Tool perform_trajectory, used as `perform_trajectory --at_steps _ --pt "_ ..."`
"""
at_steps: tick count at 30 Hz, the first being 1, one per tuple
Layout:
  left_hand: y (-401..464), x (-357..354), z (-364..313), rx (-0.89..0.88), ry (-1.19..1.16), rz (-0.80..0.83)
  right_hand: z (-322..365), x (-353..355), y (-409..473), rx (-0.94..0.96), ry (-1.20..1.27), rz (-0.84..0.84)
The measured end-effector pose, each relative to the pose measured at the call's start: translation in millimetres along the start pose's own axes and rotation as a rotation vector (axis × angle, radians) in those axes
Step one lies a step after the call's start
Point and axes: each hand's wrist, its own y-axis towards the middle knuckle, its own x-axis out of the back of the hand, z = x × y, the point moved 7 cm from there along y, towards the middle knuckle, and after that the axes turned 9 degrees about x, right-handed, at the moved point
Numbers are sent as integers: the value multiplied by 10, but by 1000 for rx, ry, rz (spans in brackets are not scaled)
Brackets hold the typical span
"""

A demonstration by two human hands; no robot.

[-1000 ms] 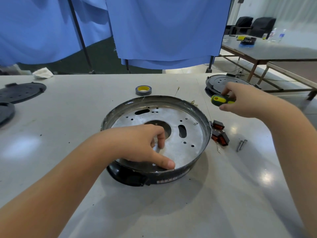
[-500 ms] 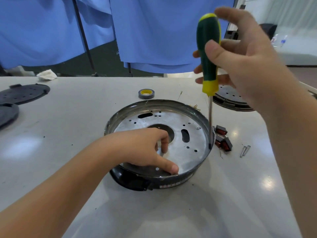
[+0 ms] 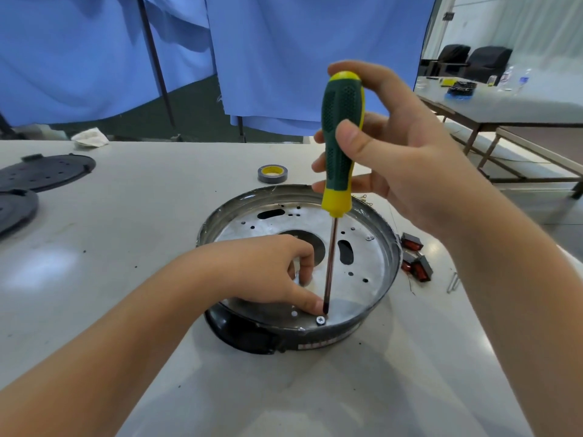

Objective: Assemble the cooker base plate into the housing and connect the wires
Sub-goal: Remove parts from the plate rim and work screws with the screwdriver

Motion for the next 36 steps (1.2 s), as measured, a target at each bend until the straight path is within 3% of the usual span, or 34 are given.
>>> perform_trajectory --at_steps 21,28,31,36 --pt "15 -5 8 -2 38 -34 -19 -82 -22 26 19 48" --pt "-4 8 3 1 41 -44 100 -133 -48 83 6 163" --pt "-29 6 5 13 24 -33 216 -88 -51 156 -144 144" --pt "-79 54 -24 4 -25 -78 418 -37 -99 322 -662 -16"
